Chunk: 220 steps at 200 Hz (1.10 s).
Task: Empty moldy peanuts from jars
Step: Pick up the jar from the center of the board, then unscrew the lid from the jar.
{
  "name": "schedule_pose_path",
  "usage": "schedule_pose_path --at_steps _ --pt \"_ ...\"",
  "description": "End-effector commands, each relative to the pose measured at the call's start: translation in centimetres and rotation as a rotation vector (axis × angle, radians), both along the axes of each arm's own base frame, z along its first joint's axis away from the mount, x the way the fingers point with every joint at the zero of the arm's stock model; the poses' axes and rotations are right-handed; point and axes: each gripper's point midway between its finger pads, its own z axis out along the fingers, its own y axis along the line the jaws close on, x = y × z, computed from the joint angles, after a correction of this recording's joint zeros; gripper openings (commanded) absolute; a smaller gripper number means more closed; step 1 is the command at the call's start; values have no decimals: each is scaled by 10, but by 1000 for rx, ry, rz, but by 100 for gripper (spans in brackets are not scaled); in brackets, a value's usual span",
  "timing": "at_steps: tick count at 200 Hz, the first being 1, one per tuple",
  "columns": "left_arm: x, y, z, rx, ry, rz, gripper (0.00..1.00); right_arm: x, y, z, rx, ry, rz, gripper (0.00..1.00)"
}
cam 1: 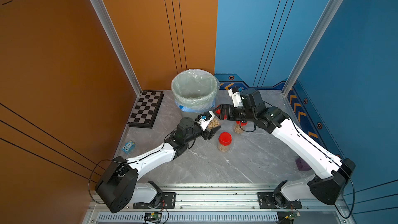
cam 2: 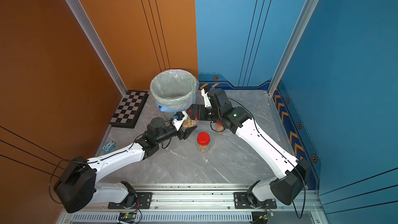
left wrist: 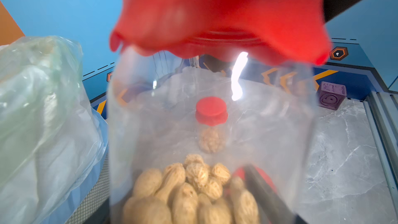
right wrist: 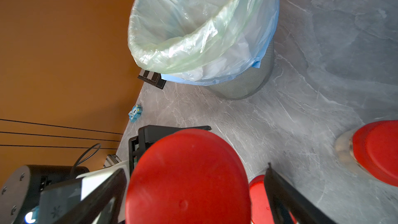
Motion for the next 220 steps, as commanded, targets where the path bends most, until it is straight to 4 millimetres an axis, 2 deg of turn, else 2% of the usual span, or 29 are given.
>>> schedule_pose_path --at_steps 1,22,44,74,100,125,146,174,196,198,202,220 --pt "-6 -1 3 2 -24 -18 58 -5 8 29 71 -52 45 100" --pt "-6 -2 3 5 -25 -23 58 -5 11 30 75 -53 55 100" --pt "-7 -3 1 11 -26 -28 58 -2 6 32 68 -55 32 100" --pt "-9 -1 0 19 -37 -15 58 5 -16 35 66 -10 -45 100" --pt "-9 2 0 39 -60 6 58 4 -36 27 27 96 -107 95" --pt "-10 4 -1 56 -80 22 58 4 -50 33 58 161 -141 89" --pt "-9 5 1 77 -109 45 59 -4 -46 32 98 273 -115 87" --pt "-7 6 2 99 -137 63 59 -15 -41 15 111 410 -94 84" --pt "-8 5 -2 119 -146 65 58 -19 -33 12 142 477 -77 83" --pt "-8 4 -2 121 -148 66 59 -18 -33 20 154 464 -74 83" --pt "-8 5 -3 124 -149 67 59 -19 -33 23 158 464 -74 83" --pt "-8 6 -5 135 -153 74 59 -22 -34 20 131 497 -73 82"
